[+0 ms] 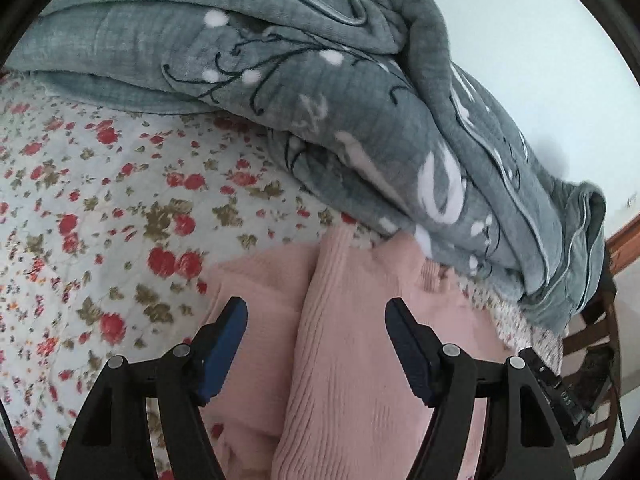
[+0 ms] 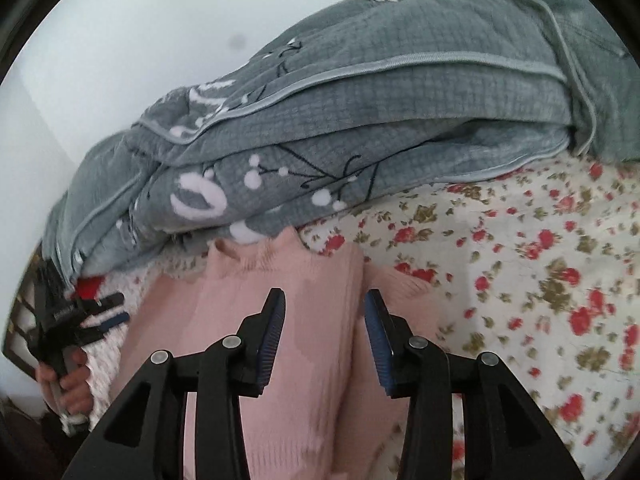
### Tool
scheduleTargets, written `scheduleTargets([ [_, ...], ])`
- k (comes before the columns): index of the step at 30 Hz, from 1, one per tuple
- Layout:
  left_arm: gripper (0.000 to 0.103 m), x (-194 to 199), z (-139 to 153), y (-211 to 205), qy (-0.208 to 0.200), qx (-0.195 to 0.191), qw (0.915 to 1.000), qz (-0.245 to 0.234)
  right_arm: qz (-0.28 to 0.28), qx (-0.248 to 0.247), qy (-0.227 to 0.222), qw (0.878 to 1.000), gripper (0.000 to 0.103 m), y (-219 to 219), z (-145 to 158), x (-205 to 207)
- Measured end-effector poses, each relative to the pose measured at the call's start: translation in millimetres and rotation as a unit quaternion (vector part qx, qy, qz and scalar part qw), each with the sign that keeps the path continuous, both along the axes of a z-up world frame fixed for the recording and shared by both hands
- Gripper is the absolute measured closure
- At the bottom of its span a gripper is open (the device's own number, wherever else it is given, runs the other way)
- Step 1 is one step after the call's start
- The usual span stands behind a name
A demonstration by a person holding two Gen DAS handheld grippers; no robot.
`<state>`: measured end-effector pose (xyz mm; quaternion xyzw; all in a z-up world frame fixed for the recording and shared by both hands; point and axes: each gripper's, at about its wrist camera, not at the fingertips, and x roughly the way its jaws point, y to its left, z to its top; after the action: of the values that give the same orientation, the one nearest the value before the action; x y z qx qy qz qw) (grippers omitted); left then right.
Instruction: Fold small clothes
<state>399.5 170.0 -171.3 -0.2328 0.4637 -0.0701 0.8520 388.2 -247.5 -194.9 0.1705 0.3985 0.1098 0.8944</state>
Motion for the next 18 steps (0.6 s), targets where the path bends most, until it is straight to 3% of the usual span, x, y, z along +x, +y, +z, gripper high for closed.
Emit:
scheduleTargets([
  [4, 0.033, -25.5, 2.1, 0.0, -0.004, 0.016, 0.9998, -0.008, 0.009, -0.015, 0.010, 1.000, 0.055, -2.2, -1.2, -27.0],
  [8, 0.031, -58.2, 0.4, 8.1, -0.011, 0.004, 0.9998, -0.017, 0.009, -0.018, 0.021, 1.000, 0.042, -5.5, -6.9, -51.8],
  [10, 0.021, -74.5, -1.9, 12.2, -0.023, -0.003, 0.9995, -0.021, 0.009, -0.013, 0.031, 0.999, 0.039, -6.3, -12.9, -61.9],
  [11, 0.020, -80.4, -4.3, 13.4, -0.024, 0.000, 0.9995, -0.019, 0.009, -0.010, 0.037, 0.999, 0.038, -6.0, -17.2, -65.0],
  [13, 0.020, -87.8, -11.7, 13.3, -0.017, 0.008, 0.9996, -0.020, 0.011, -0.002, 0.052, 0.999, 0.038, -4.1, -26.6, -68.8],
  [18, 0.020, -77.7, -44.1, 16.2, 0.026, -0.028, 0.9990, -0.022, 0.013, 0.011, 0.090, 0.996, 0.038, 2.9, -47.0, -62.4],
])
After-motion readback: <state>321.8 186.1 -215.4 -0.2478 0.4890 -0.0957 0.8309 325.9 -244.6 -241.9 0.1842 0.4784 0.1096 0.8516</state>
